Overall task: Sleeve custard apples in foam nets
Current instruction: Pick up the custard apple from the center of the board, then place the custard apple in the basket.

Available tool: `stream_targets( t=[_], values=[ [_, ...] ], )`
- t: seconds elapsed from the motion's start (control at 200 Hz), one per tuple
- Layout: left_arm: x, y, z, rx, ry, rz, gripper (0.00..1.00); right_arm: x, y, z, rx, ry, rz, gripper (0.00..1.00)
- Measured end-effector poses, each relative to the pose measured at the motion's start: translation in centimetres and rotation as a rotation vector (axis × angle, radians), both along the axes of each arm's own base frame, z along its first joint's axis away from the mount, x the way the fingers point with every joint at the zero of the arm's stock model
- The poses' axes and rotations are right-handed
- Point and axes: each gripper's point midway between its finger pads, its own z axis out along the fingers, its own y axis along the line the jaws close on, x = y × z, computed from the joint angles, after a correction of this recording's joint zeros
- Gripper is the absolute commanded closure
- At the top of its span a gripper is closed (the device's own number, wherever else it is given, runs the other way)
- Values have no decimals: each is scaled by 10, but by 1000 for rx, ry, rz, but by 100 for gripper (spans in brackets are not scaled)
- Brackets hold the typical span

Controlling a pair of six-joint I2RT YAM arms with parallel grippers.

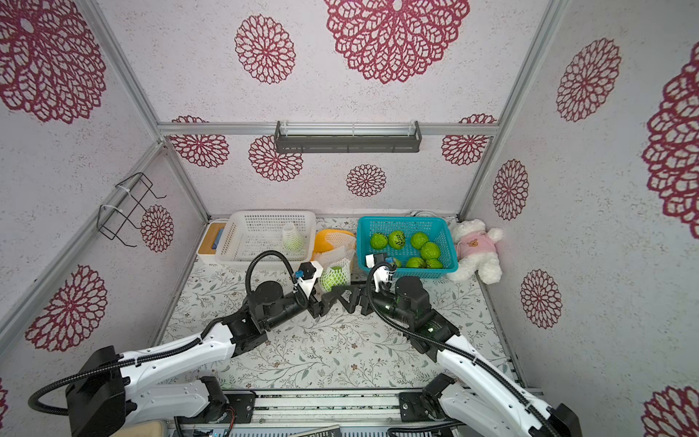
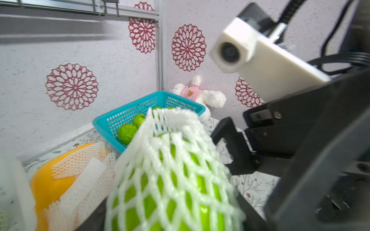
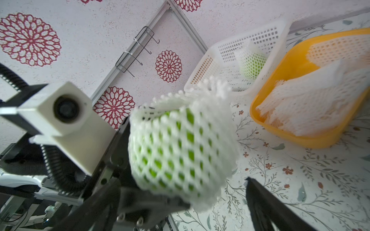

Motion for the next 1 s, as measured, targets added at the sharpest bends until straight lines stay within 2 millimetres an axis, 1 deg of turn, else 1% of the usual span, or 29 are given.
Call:
stream_targets(
  t=[0.06,0.135,0.23,0.315,0.4,0.475,0.535,0.63,0.685,0.766,0.891,1.001],
  values=[
    [11,10,-1,-5,17,38,51,1,-4,8,-4,-21,-19,1],
    [28,26,-4,-5,53,97,51,3,-9,22,-5,-56,-46,1],
    [57,56,-1,-6,99,210,51,7,-16,42,-7,-109,-89,1],
    [88,92,10,-10,129,341,51,12,-22,57,-18,-153,-126,1],
    [116,131,20,-5,162,474,49,20,-25,65,-52,-175,-163,1],
    [142,168,23,8,201,594,49,32,-24,68,-96,-183,-186,1],
    [161,197,20,21,240,679,49,44,-19,67,-137,-181,-196,1],
    [188,240,1,57,323,798,49,65,-11,54,-206,-158,-204,1],
    [203,261,-15,81,382,853,49,77,-7,43,-244,-134,-204,1],
    [223,286,-37,112,460,912,49,92,-2,30,-281,-105,-200,1],
    [253,313,-70,153,567,967,48,108,5,14,-308,-61,-186,1],
    [274,324,-94,184,627,979,45,116,8,7,-310,-40,-170,1]
  ],
)
